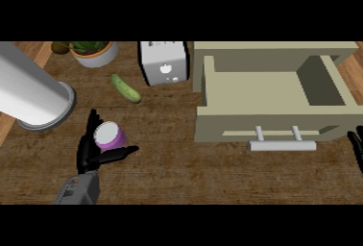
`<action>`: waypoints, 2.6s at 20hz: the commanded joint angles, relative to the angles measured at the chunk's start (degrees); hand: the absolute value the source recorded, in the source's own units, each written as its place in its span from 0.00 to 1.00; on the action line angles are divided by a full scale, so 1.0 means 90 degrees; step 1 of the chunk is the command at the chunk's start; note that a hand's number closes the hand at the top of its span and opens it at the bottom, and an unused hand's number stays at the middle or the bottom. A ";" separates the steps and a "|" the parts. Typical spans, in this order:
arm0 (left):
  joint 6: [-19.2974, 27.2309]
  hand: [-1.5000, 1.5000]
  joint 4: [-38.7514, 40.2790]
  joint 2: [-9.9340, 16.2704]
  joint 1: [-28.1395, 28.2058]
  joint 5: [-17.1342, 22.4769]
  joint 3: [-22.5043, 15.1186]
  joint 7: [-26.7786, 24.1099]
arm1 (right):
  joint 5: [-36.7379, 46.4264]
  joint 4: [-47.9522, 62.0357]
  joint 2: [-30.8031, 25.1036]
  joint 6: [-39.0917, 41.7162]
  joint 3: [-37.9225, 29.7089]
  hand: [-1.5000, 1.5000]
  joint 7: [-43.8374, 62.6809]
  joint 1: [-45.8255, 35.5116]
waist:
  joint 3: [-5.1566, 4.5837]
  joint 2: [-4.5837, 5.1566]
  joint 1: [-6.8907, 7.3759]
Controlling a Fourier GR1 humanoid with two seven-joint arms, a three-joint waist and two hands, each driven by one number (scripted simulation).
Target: Pick up the can, place it into the drawer and close the drawer
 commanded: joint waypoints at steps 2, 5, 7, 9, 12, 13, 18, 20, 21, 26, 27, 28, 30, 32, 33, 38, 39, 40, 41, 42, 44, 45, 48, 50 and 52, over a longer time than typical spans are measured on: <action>-0.0299 0.00 -0.0670 0.0225 0.0106 0.0104 -0.0160 0.0550 | -0.0256 -0.0518 0.0050 0.0095 -0.0065 0.00 0.0302 0.0231 | 0.0003 -0.0014 0.0026; 0.0131 1.00 -0.0198 -0.0228 0.0033 0.0026 -0.0197 -0.0131 | -0.0093 0.0393 -0.0112 0.0186 -0.0291 0.00 -0.0229 -0.0161 | 0.0002 -0.0005 0.0025; -0.0302 1.00 0.0304 0.0081 -0.0456 0.0178 -0.0035 0.0008 | -0.0105 -0.0334 0.0035 -0.0109 -0.0085 0.00 0.0452 -0.0233 | 0.0000 -0.0001 0.0009; -0.0139 1.00 0.0137 -0.0148 -0.0558 0.0216 -0.0053 -0.0085 | -0.0351 -0.0578 0.0080 0.0229 -0.0075 0.00 0.0229 0.0508 | 0.0001 -0.0009 -0.0014; -0.0150 1.00 -0.0314 -0.0337 -0.0348 0.0313 -0.0192 0.0085 | 0.0094 0.0071 0.0136 -0.0234 0.0278 0.00 -0.0253 0.0122 | 0.0002 -0.0009 0.0024; -0.0314 1.00 -0.0357 -0.0256 -0.0297 0.0358 -0.0224 0.0274 | -0.0330 -0.0058 -0.0007 0.0181 -0.0254 0.00 -0.0132 0.0241 | 0.0002 -0.0010 0.0015; -0.0862 1.00 -0.0375 0.0283 -0.0457 0.0527 -0.0088 0.0364 | -0.0015 -0.0012 0.0135 0.0021 -0.0047 0.00 -0.0149 0.0036 | 0.0001 -0.0004 0.0017; -0.0949 1.00 -0.1210 0.0431 -0.0071 0.0634 -0.0164 0.0929 | -0.0400 -0.0726 0.0094 0.0223 -0.0169 0.00 0.0220 0.0530 | 0.0003 -0.0020 0.0025; -0.1129 1.00 -0.0349 0.0534 -0.0237 0.0704 0.0109 0.0275 | -0.0376 -0.0562 0.0009 -0.0010 -0.0119 0.00 0.0635 -0.0068 | -0.0001 -0.0002 0.0016; -0.1157 1.00 -0.1458 0.0477 -0.0108 0.0720 -0.0166 0.0750 | -0.0253 -0.0652 0.0137 0.0038 0.0098 0.00 0.0079 0.0545 | 0.0001 -0.0008 0.0007; -0.1177 1.00 -0.1753 0.0414 0.0101 0.0687 -0.0289 0.0805 | -0.0237 -0.0539 0.0138 0.0081 0.0013 0.00 0.0088 0.0540 | 0.0002 -0.0010 0.0018; -0.1322 1.00 -0.1545 0.0634 -0.0072 0.0695 -0.0197 0.0833 | -0.0375 -0.0567 0.0139 0.0084 0.0023 0.00 -0.0164 0.0874 | 0.0002 -0.0009 -0.0001; -0.0752 1.00 -0.2499 0.0060 0.0081 0.0454 -0.0710 0.1313 | 0.0014 -0.0472 0.0140 -0.0221 0.0372 0.00 -0.0248 0.0716 | 0.0005 -0.0019 0.0028; -0.0669 1.00 -0.3240 0.0027 0.0396 0.0315 -0.0990 0.1690 | 0.0007 -0.0196 0.0139 -0.0110 0.0190 0.00 -0.0486 0.0536 | 0.0006 -0.0021 0.0051; -0.0677 1.00 -0.3160 0.0107 0.0184 0.0334 -0.0971 0.2050 | -0.0454 -0.0520 -0.0042 0.0167 -0.0130 0.00 -0.0061 0.0630 | 0.0004 -0.0017 0.0024; -0.0372 1.00 -0.3414 -0.0070 -0.0538 -0.0014 -0.1277 0.2318 | -0.0449 -0.0622 0.0139 0.0084 -0.0069 0.00 -0.0349 0.0943 | 0.0004 -0.0015 -0.0022; -0.0223 1.00 -0.3741 -0.0134 -0.0841 0.0018 -0.1324 0.2807 | -0.0300 -0.0644 0.0051 -0.0110 -0.0020 0.00 0.0173 0.0436 | 0.0004 -0.0014 0.0015; -0.0349 1.00 -0.3796 0.0068 -0.0978 0.0067 -0.1243 0.3099 | -0.0020 -0.0473 0.0139 -0.0160 0.0294 0.00 -0.0378 0.0817 | 0.0005 -0.0015 0.0004; -0.0224 1.00 -0.3232 -0.0153 -0.1136 -0.0128 -0.1311 0.2705 | 0.0006 -0.0637 0.0139 -0.0222 0.0299 0.00 0.0025 0.0427 | 0.0002 -0.0002 -0.0003; -0.0142 1.00 -0.4015 -0.0195 -0.0929 -0.0149 -0.1516 0.3160 | -0.0379 -0.0837 -0.0106 -0.0251 -0.0130 0.00 0.0508 0.0198 | 0.0003 -0.0014 0.0029; 0.0002 1.00 -0.3698 -0.0324 -0.1616 -0.0177 -0.1492 0.3587 | -0.0095 -0.0688 0.0138 -0.0282 0.0263 0.00 0.0231 0.0343 | 0.0003 -0.0005 -0.0005; 0.0111 1.00 -0.4565 -0.0367 -0.1062 -0.0319 -0.1805 0.4017 | -0.0628 -0.0778 -0.0124 -0.0115 -0.0264 0.00 0.0341 0.0307 | 0.0005 -0.0021 0.0029; 0.0537 1.00 -0.4059 -0.0443 -0.2195 -0.0405 -0.1980 0.4482 | -0.0745 -0.0407 -0.0216 0.0081 -0.0487 0.00 -0.0082 0.0470 | 0.0008 -0.0012 -0.0058; 0.0475 1.00 -0.4315 -0.0431 -0.2306 -0.0618 -0.1870 0.4814 | -0.0582 -0.0252 -0.0242 0.0012 -0.0482 0.00 0.0004 0.0248 | 0.0005 -0.0010 0.0002; 0.1069 1.00 -0.4012 -0.0448 -0.2819 -0.0532 -0.2432 0.4801 | -0.0255 -0.0348 0.0072 0.0004 -0.0109 0.00 -0.0229 0.0455 | 0.0006 -0.0007 -0.0049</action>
